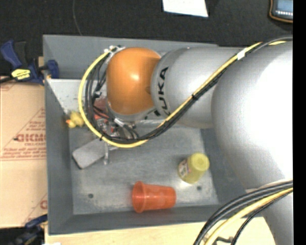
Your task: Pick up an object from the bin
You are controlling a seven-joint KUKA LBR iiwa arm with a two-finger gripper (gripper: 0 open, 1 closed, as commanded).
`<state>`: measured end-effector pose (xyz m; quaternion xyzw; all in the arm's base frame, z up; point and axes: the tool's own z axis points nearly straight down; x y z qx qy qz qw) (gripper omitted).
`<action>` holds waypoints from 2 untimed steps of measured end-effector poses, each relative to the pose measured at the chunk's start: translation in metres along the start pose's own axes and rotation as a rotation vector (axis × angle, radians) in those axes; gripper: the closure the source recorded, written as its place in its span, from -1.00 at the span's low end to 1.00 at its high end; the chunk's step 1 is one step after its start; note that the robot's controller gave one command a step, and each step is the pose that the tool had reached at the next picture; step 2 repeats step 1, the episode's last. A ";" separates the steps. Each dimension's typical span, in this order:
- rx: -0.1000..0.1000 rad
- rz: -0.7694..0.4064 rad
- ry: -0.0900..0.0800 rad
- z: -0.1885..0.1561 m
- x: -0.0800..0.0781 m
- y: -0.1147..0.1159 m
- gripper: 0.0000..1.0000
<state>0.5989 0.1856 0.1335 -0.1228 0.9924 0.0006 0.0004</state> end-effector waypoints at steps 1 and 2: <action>0.000 0.001 -0.003 -0.036 -0.001 0.000 1.00; 0.000 0.001 -0.003 -0.036 -0.001 0.000 1.00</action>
Offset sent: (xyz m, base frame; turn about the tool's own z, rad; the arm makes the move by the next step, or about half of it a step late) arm 0.0010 -0.0002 0.0485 0.0009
